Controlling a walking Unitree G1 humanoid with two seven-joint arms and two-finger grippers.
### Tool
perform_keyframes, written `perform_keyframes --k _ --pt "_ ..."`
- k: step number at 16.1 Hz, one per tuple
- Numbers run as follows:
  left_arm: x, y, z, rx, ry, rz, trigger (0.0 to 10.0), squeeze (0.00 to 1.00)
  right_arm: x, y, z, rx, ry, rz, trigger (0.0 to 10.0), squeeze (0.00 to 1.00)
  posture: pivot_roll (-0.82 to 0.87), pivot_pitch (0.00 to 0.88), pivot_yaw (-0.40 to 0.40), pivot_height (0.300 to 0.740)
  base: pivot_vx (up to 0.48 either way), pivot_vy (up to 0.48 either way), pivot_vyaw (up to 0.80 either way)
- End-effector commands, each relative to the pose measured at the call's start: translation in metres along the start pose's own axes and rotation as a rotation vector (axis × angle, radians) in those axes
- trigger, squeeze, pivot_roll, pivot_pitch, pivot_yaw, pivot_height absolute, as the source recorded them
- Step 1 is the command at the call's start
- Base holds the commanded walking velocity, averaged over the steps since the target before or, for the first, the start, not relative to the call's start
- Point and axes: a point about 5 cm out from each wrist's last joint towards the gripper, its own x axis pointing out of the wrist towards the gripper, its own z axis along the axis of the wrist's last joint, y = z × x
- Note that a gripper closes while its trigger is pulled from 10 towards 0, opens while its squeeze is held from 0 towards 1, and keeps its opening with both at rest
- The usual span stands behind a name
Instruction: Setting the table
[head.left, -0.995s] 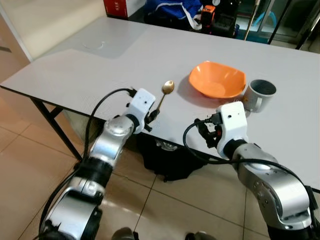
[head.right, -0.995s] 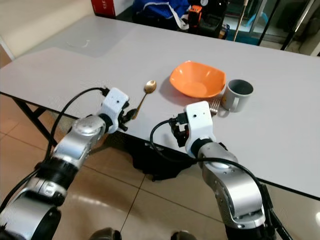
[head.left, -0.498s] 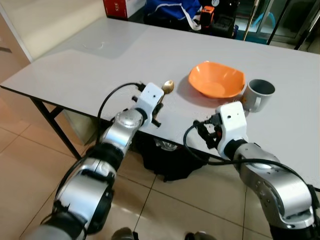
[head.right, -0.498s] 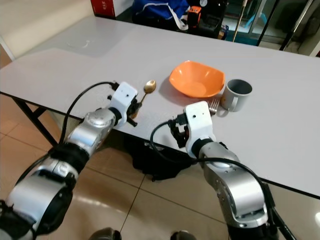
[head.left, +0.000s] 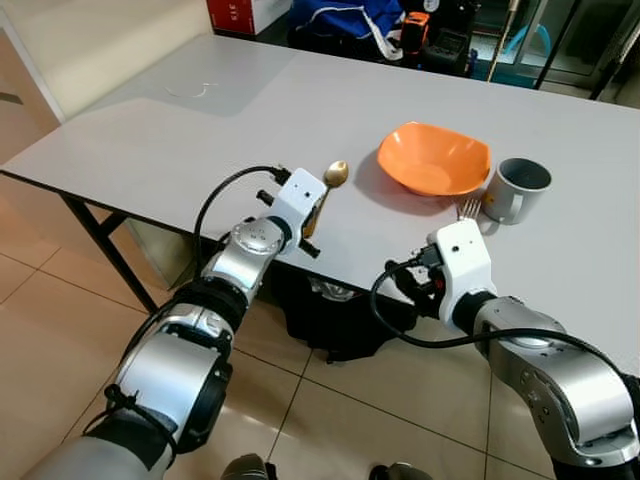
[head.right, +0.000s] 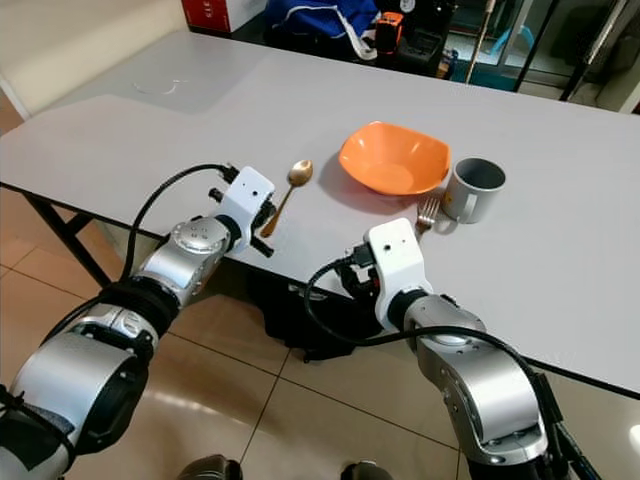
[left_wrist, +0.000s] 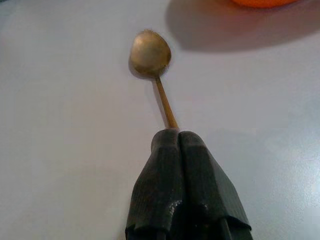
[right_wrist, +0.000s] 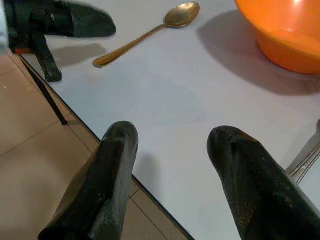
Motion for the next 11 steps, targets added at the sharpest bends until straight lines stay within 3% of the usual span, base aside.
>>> perform_keyframes --k 1,4,11 --pt "0.002 0.001 0.005 0.021 0.003 0.014 10.0 0.00 -0.003 0.001 0.003 -0.007 -0.011 0.004 10.0 0.00 -0.06 0.066 0.008 0.740 0.000 0.000 0.00" --pt "0.002 -0.004 -0.002 0.060 0.039 -0.011 10.0 0.00 -0.003 0.001 0.002 -0.012 -0.005 -0.003 10.0 0.00 -0.06 0.062 0.007 0.740 0.000 0.000 0.00" --pt "0.001 -0.008 -0.016 0.066 0.102 -0.034 10.0 0.00 -0.004 0.000 0.003 -0.019 -0.003 -0.002 10.0 0.00 -0.06 0.054 0.004 0.740 0.000 0.000 0.00"
